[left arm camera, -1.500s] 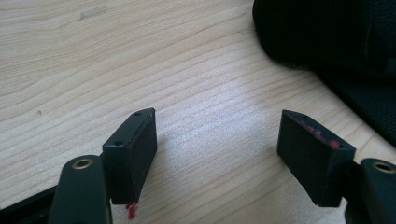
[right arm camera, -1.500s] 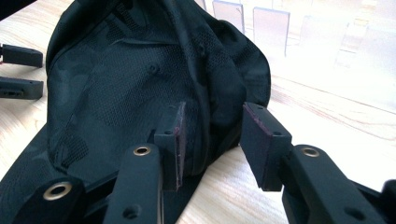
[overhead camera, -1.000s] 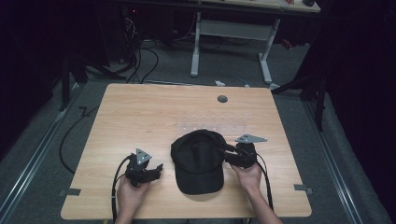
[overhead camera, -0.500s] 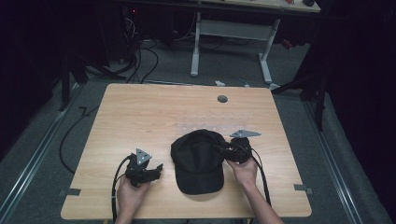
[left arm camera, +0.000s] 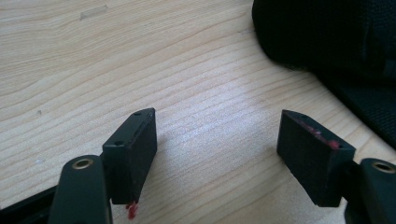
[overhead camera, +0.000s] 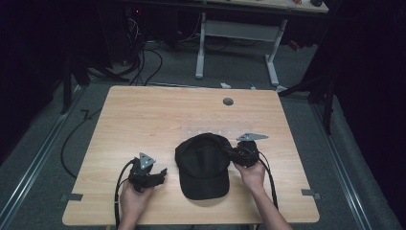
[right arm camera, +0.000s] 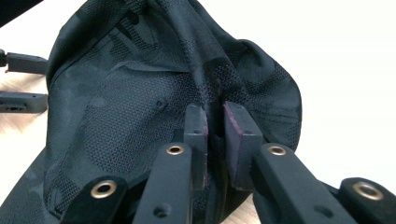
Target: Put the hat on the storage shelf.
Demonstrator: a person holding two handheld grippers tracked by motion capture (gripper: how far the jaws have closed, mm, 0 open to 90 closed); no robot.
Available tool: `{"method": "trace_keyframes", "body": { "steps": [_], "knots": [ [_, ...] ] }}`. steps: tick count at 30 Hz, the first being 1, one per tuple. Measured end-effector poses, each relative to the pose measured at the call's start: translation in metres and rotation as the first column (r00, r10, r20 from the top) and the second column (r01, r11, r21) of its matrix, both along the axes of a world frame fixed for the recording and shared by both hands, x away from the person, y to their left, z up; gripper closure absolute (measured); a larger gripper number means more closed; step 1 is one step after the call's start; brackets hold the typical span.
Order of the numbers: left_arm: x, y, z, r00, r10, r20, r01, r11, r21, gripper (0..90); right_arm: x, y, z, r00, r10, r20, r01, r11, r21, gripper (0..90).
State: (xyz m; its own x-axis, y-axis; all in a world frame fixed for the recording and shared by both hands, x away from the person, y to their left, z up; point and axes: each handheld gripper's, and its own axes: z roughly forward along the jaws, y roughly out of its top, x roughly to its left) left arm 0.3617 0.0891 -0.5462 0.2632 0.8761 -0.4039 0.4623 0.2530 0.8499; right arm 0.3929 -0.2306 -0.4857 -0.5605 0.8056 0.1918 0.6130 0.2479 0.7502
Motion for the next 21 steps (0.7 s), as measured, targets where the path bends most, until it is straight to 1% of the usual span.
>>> {"method": "trace_keyframes", "body": {
  "steps": [2,6,8,14,17,21],
  "knots": [
    [0.000,0.000,0.000,1.0000,0.000,0.000,0.000,1.0000,-0.001,28.9,0.000,-0.001,0.001,0.9999,0.010,0.008,-0.010,1.000,-0.002,84.4],
    [0.000,0.000,0.000,1.0000,0.000,0.000,0.000,1.0000,0.002,29.0,-0.002,-0.002,0.000,0.9996,0.024,0.013,-0.025,1.000,0.010,86.8],
    [0.000,0.000,0.000,1.0000,0.000,0.003,0.000,1.0000,0.007,29.0,-0.003,-0.003,0.000,0.9995,0.030,0.013,-0.030,0.999,0.025,87.2],
    [0.000,0.000,0.000,1.0000,0.004,0.000,-0.004,1.0000,0.000,30.3,-0.004,-0.007,0.001,0.9983,0.054,0.024,-0.056,0.995,0.079,87.6],
    [0.000,0.001,0.001,1.0000,0.009,-0.001,-0.009,0.9999,-0.010,31.4,-0.006,-0.009,0.004,0.9976,0.062,0.031,-0.065,0.993,0.101,87.7],
    [0.000,0.001,0.000,0.9999,0.010,0.002,-0.010,0.9999,-0.007,31.6,-0.010,-0.013,0.010,0.9961,0.071,0.052,-0.077,0.989,0.129,87.8]
  ]
}}
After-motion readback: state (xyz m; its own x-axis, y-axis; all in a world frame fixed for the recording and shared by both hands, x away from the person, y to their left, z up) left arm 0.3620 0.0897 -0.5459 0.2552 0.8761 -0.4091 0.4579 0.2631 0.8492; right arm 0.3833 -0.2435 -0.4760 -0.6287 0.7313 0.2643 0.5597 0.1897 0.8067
